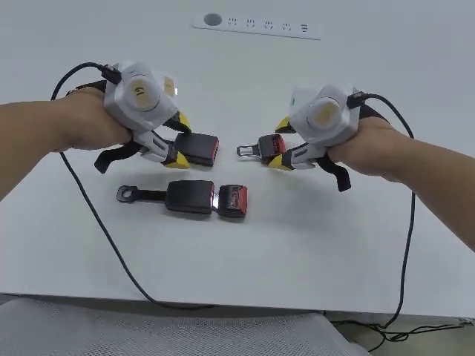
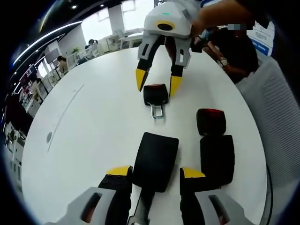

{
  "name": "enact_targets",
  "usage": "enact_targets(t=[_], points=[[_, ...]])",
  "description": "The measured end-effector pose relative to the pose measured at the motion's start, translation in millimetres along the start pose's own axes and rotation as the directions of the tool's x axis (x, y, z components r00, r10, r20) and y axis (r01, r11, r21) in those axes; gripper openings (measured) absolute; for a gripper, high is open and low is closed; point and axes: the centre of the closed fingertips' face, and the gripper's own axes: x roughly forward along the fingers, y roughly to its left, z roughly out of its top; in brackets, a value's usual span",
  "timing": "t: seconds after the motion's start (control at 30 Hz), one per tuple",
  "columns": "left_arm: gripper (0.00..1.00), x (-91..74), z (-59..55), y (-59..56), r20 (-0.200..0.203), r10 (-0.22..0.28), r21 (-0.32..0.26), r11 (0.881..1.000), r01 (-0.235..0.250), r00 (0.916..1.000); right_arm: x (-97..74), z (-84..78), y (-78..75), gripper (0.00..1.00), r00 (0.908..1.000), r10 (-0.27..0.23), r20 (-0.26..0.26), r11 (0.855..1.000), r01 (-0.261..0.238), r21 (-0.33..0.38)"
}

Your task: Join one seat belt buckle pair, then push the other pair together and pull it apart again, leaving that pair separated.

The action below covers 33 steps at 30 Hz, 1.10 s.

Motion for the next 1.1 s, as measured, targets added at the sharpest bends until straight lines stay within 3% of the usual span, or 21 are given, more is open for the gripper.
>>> enact_targets(t=[0.17,0.37,0.9,1.1], points=[[0.38,2.0,2.7,0.0,-0.010,-0.008,0.026,1.000,0.009,0.9999,2.9,2.1,-2.5,0.35,0.9999,0.013,0.000,1.000,-0.013,-0.016],[0.35,2.6,-3.3,4.0,-0.024,-0.006,0.064,0.998,0.008,0.9997,3.0,2.4,-0.8,0.34,0.9998,0.019,0.003,1.000,-0.019,-0.012],[0.33,2.0,-9.5,10.3,-0.023,-0.011,0.047,0.999,0.012,0.9997,3.8,5.4,2.7,0.31,0.9988,0.048,0.006,0.998,-0.048,-0.037],[0.33,3.0,-9.4,9.9,-0.021,-0.011,0.024,1.000,0.012,0.9997,7.5,14.4,9.6,0.31,0.9984,0.056,0.006,0.997,-0.056,-0.049]])
